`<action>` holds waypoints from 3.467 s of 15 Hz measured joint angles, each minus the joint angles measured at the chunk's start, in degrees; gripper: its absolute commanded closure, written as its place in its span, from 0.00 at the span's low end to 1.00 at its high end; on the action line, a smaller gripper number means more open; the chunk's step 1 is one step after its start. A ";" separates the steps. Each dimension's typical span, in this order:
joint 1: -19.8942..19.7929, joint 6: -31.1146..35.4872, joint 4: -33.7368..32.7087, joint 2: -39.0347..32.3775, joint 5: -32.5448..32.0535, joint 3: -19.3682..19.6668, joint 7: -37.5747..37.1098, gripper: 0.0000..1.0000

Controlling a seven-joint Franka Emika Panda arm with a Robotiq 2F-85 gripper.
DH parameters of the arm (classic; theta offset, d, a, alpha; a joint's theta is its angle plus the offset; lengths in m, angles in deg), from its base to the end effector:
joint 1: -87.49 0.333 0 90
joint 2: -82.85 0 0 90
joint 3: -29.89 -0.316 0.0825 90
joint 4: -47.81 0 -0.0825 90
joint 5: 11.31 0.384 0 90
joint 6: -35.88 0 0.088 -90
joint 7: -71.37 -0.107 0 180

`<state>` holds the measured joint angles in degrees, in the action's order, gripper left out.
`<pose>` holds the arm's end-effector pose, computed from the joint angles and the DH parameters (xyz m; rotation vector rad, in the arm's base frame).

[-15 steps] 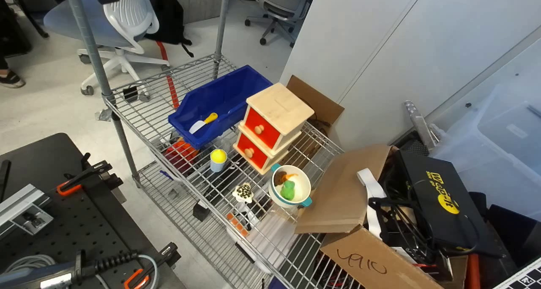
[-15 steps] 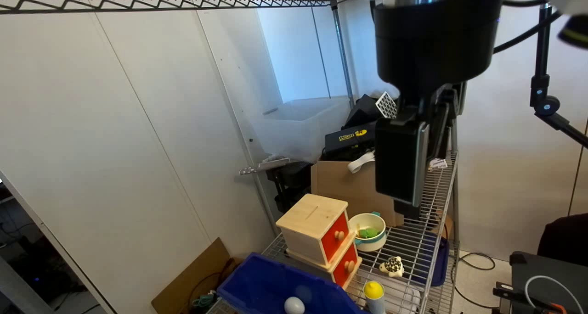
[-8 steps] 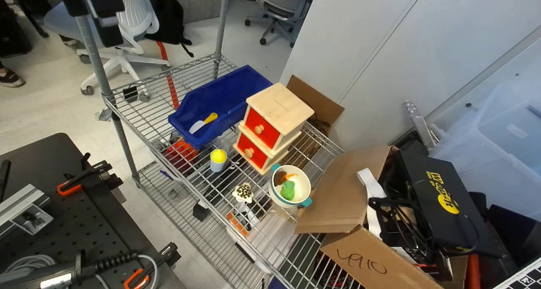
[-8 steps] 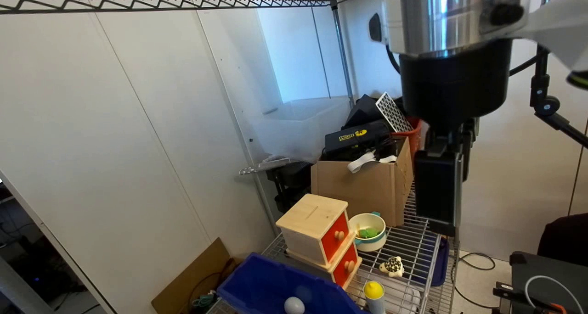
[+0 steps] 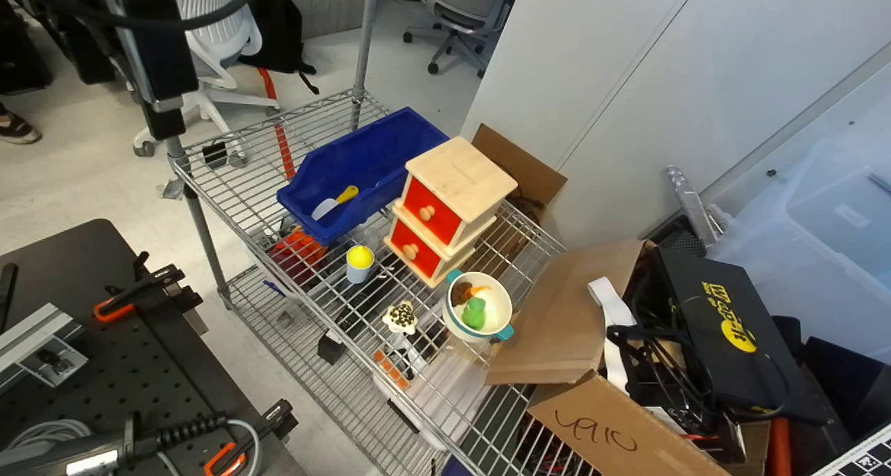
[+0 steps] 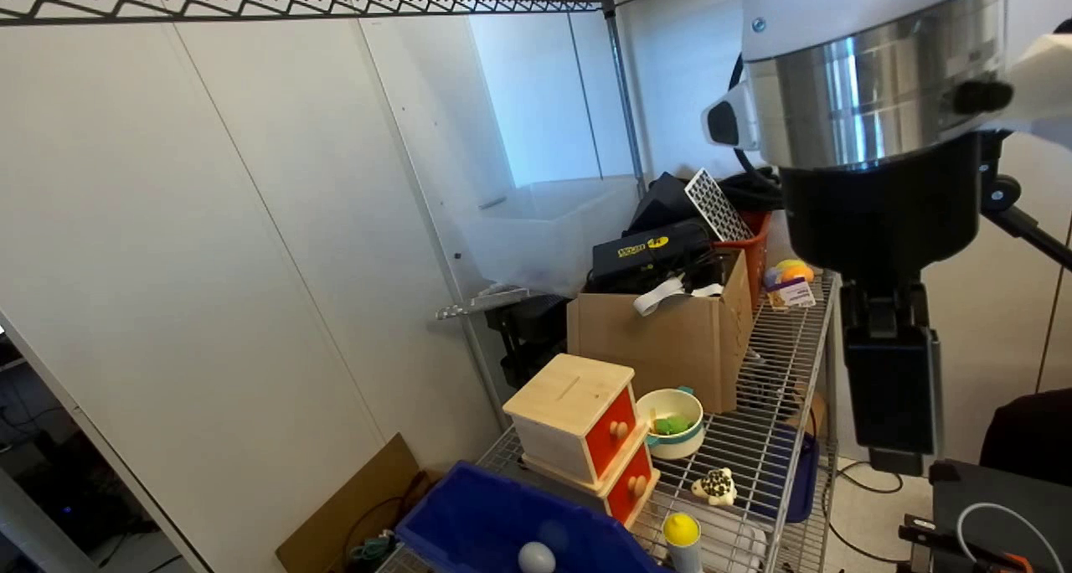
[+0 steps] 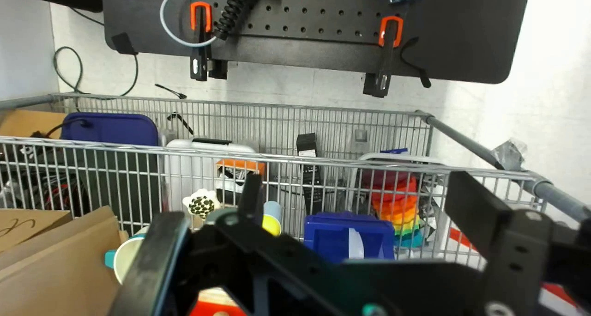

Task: Open the top drawer

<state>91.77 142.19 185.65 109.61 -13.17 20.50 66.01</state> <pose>0.3875 0.0953 0.4749 3.0159 0.2039 -0.1083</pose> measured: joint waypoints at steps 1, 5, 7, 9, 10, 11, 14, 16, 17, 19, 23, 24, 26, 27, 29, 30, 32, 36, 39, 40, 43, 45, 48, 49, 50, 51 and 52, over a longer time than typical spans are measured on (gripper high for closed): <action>0.00 -0.43 0.47 0.39 -0.11 0.11 0.87 0.00; -0.03 -1.69 2.49 2.66 -1.35 1.35 3.23 0.00; -0.23 -1.68 3.33 4.09 -2.34 2.66 3.63 0.00; -0.77 -1.56 3.94 5.62 -2.88 4.43 4.03 0.00; -1.19 -1.39 4.24 6.34 -3.21 5.40 4.43 0.00; -1.67 -0.95 4.65 7.03 -3.59 6.40 4.87 0.00; -3.71 3.15 6.36 8.26 -4.18 9.56 5.90 0.00; -4.88 6.17 7.29 8.31 -4.15 11.58 6.37 0.00; -5.28 7.08 7.62 8.30 -4.07 12.31 6.59 0.00; -5.75 7.61 7.88 8.29 -3.06 13.29 6.77 0.00; -5.44 7.61 7.50 8.29 -0.37 13.16 6.74 0.00; -5.21 7.61 7.35 8.29 0.19 12.88 6.72 0.00; -4.54 7.61 7.12 8.29 1.34 12.04 6.70 0.00; -4.08 7.61 7.00 8.29 1.59 11.57 6.68 0.00; -3.22 7.61 6.81 8.29 1.87 10.56 6.63 0.00; -2.85 7.61 6.72 8.29 1.96 10.07 6.61 0.00; -2.19 7.54 6.62 8.29 2.07 9.36 6.50 0.00; -1.88 7.52 6.61 8.29 2.10 9.17 6.50 0.00; -1.88 7.52 6.61 8.29 2.10 9.17 6.50 0.00; -1.88 7.52 6.61 8.29 2.10 9.17 6.50 0.00; -1.88 7.52 6.61 8.29 2.11 9.17 6.50 0.00; -1.88 7.52 6.61 8.29 2.11 9.17 6.50 0.00; -1.88 7.52 6.61 8.29 2.11 9.17 6.50 0.00; -1.88 7.52 6.61 8.29 2.11 9.17 6.50 0.00; -1.88 7.52 6.61 8.29 2.11 9.17 6.50 0.00; -1.88 7.52 6.61 8.29 2.11 9.17 6.50 0.00; -1.88 7.52 6.61 8.29 2.11 9.17 6.50 0.00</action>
<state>89.89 149.70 192.26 117.90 -11.06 29.67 72.51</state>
